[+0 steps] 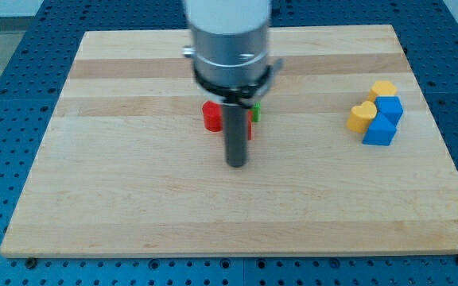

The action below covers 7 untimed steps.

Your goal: Point your arm at the blue cube

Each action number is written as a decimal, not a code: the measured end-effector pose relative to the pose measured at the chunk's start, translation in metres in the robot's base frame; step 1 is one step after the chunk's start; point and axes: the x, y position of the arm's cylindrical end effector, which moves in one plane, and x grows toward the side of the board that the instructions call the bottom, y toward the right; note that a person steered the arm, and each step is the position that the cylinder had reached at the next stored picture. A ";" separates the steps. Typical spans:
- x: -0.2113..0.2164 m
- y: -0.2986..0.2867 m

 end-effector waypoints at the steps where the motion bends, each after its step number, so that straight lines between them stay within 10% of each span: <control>1: 0.000 0.061; 4: 0.004 0.099; 7: -0.018 0.260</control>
